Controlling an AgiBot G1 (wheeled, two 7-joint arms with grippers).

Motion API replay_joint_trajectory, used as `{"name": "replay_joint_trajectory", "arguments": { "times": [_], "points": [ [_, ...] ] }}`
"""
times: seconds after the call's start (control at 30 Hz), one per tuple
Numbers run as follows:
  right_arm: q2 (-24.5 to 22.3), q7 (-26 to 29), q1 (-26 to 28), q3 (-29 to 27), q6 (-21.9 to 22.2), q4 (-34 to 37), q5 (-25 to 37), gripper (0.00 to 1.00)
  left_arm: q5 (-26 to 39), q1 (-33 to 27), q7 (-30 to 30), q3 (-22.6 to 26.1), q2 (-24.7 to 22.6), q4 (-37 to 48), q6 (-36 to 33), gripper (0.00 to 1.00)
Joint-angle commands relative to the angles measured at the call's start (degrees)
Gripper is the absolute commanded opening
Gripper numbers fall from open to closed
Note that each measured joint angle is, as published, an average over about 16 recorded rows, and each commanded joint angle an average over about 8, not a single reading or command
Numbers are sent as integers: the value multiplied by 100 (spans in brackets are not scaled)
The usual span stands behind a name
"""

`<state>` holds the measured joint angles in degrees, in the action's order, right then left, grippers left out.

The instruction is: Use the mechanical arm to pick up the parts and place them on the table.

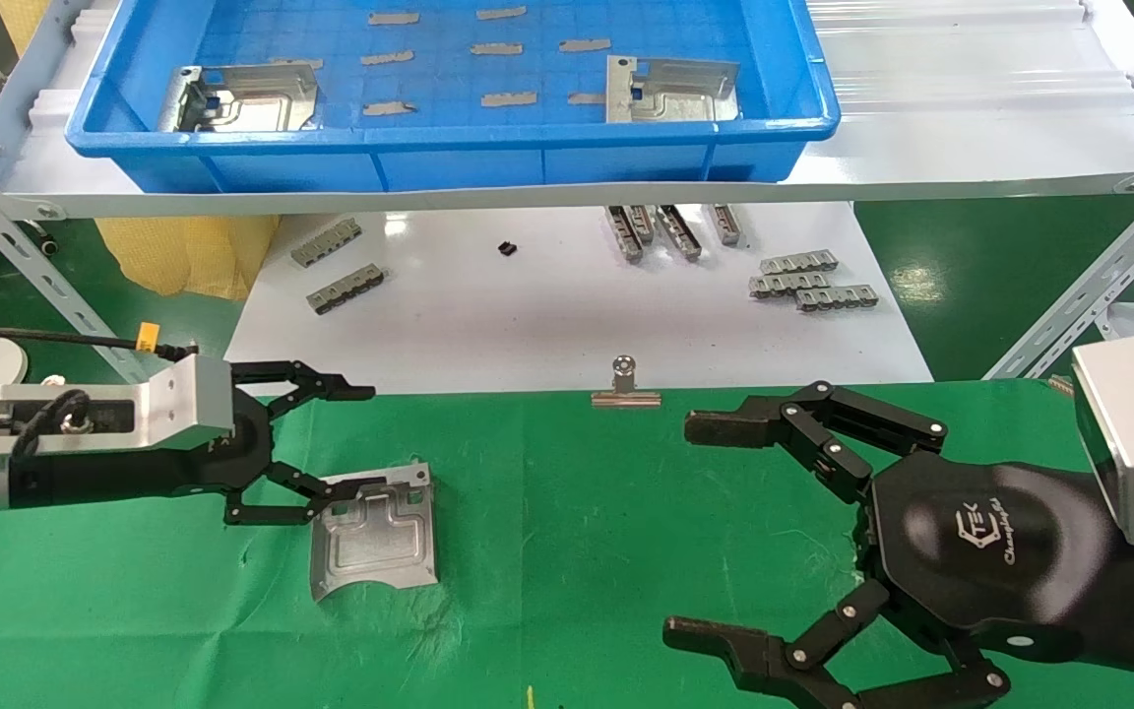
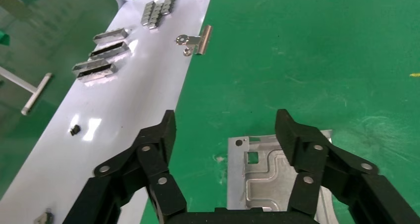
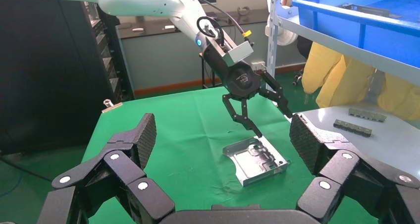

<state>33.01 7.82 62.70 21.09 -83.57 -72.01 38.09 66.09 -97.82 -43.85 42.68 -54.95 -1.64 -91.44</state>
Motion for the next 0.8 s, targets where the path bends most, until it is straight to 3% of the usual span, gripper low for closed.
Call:
{"name": "replay_joint_trajectory", "arguments": {
  "times": [0.03,0.3,0.8],
  "points": [
    [0,0,-1,0,0,1,0,100,-46,0,69,-26,-2,29,-15,100],
    [0,0,0,0,0,1,0,100,-69,107,143,-77,57,-210,16,100],
    [0,-1,0,1,0,2,0,100,-653,974,1458,-717,533,-1927,151,100]
  ]
}}
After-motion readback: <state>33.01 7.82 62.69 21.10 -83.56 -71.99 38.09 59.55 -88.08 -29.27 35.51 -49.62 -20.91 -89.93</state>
